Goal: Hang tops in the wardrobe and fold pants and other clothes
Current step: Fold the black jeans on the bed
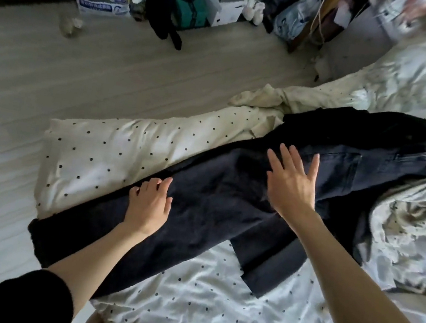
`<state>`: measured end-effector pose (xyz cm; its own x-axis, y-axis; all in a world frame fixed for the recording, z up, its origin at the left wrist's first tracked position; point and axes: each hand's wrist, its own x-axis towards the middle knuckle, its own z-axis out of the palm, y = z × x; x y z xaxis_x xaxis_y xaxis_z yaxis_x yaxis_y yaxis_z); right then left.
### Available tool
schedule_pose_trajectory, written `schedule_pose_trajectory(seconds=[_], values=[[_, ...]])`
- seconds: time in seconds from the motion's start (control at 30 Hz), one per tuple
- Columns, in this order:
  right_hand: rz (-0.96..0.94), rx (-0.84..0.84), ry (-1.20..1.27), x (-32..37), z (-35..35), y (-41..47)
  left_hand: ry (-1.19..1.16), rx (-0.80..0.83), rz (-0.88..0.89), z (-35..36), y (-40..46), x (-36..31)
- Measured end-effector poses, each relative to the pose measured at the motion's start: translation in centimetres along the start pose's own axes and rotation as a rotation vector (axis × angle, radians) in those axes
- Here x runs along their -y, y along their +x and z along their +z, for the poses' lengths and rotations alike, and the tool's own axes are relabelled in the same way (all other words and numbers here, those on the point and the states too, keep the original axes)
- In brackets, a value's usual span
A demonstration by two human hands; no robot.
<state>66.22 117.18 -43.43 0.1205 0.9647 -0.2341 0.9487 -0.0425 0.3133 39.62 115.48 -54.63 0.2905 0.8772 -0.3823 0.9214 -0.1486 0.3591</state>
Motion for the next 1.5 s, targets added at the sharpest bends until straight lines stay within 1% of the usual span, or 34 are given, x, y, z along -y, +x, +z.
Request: schedule_pose_trajectory(seconds=[0.07, 0.13, 0.23, 0.3, 0.37, 0.43, 0.5, 0.57, 0.6, 0.7, 0.8, 0.9, 0.97, 1.0, 1.03, 1.1, 1.13, 1.17, 1.23, 1.3, 1.37, 1.4, 1.43, 1.5], values=[[0.058, -0.008, -0.031, -4.0, -0.6, -0.8, -0.025, 0.05, 0.021, -0.4, 1.9, -3.8], [0.077, -0.01, -0.03, -6.8, -1.0, -1.0, -0.1, 0.107, 0.002, -1.0, 3.3, -6.2], [0.115, -0.041, -0.077, -11.8, -1.9, -0.6, -0.201, 0.122, 0.04, -2.4, 5.7, -10.4], [0.188, -0.076, -0.126, -15.7, -2.5, 0.4, -0.252, 0.088, 0.165, -3.6, 7.7, -13.7], [0.246, -0.042, -0.114, -18.5, -3.1, 1.3, -0.288, 0.015, 0.317, -5.1, 9.3, -16.8], [0.24, 0.046, -0.062, -21.2, -3.3, 1.8, -0.332, -0.031, 0.419, -6.3, 10.8, -20.5], [0.227, 0.109, -0.043, -22.8, -3.6, 1.6, -0.348, 0.019, 0.479, -7.0, 11.7, -23.8], [0.198, 0.142, -0.073, -24.1, -3.6, 0.9, -0.297, 0.089, 0.492, -6.8, 12.0, -26.3], [0.158, 0.155, -0.098, -24.6, -3.6, 0.5, -0.262, 0.09, 0.484, -6.2, 11.8, -27.1], [0.059, 0.147, -0.113, -25.7, -3.4, -1.0, -0.209, 0.021, 0.467, -4.6, 10.1, -28.4], [0.025, 0.138, -0.092, -26.4, -3.2, -2.3, -0.248, -0.004, 0.468, -4.1, 8.9, -28.7], [0.069, 0.061, 0.045, -27.3, -3.9, -2.2, -0.341, 0.104, 0.432, -4.3, 8.8, -27.9], [0.076, -0.007, 0.153, -27.6, -4.7, -1.4, -0.421, 0.196, 0.365, -4.8, 8.7, -27.0], [0.087, -0.041, 0.242, -27.5, -5.3, -0.8, -0.457, 0.202, 0.33, -5.1, 8.8, -26.5], [0.101, -0.063, 0.35, -27.1, -5.9, 0.0, -0.478, 0.167, 0.299, -5.5, 9.1, -25.9], [0.129, -0.089, 0.53, -26.4, -6.9, 1.7, -0.459, 0.046, 0.253, -6.0, 9.7, -25.0], [0.125, -0.099, 0.567, -25.8, -7.3, 3.4, -0.443, -0.005, 0.233, -6.4, 10.4, -24.1], [0.136, -0.096, 0.587, -25.6, -7.4, 4.3, -0.429, -0.022, 0.232, -6.6, 10.7, -23.6], [0.15, -0.077, 0.614, -24.8, -7.2, 7.1, -0.418, 0.017, 0.213, -6.8, 11.9, -21.5], [0.143, -0.078, 0.633, -24.4, -6.2, 9.5, -0.408, 0.113, 0.19, -6.4, 12.6, -19.1], [0.122, -0.086, 0.586, -23.5, -4.8, 12.0, -0.416, 0.207, 0.188, -5.5, 13.2, -16.7], [0.109, -0.096, 0.523, -22.9, -4.0, 13.2, -0.402, 0.227, 0.203, -4.9, 13.5, -15.7], [0.095, -0.105, 0.438, -22.3, -3.3, 14.4, -0.375, 0.214, 0.225, -4.4, 13.9, -14.9], [0.076, -0.11, 0.24, -21.3, -1.7, 16.5, -0.354, 0.13, 0.261, -3.5, 14.8, -13.8]])
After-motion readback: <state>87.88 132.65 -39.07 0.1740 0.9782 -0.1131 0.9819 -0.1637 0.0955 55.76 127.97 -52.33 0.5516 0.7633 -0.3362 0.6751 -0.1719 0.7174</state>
